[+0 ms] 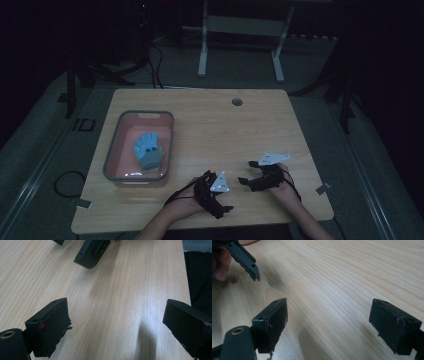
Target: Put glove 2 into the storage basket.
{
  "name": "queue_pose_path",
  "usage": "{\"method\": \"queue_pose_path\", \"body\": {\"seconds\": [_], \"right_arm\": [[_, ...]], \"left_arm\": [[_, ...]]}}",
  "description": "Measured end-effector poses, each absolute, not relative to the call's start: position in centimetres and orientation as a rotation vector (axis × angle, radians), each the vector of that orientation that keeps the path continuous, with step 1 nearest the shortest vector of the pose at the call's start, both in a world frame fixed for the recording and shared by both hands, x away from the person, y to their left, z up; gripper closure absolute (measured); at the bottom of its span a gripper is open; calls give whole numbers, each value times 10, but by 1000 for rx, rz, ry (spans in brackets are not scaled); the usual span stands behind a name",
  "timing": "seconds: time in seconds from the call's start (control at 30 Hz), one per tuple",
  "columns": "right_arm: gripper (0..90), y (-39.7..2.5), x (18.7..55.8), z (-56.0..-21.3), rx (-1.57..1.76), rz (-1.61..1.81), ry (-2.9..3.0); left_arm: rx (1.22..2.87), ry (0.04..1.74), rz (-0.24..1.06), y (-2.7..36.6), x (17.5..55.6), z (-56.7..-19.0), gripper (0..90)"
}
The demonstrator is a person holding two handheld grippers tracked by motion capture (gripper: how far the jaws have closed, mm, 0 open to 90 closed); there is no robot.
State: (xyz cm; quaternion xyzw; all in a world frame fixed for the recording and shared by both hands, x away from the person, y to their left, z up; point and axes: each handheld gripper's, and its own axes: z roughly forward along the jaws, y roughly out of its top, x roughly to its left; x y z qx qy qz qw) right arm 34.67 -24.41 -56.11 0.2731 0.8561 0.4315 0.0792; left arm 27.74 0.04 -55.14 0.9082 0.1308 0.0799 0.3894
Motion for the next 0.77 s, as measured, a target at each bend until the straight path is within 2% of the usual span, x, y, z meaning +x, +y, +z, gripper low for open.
{"method": "queue_pose_path", "body": {"seconds": [0.77], "right_arm": [[156,-242,345,-561,746,1277,2549]], "left_arm": [[2299,347,197,4,276,-556,71]]}}
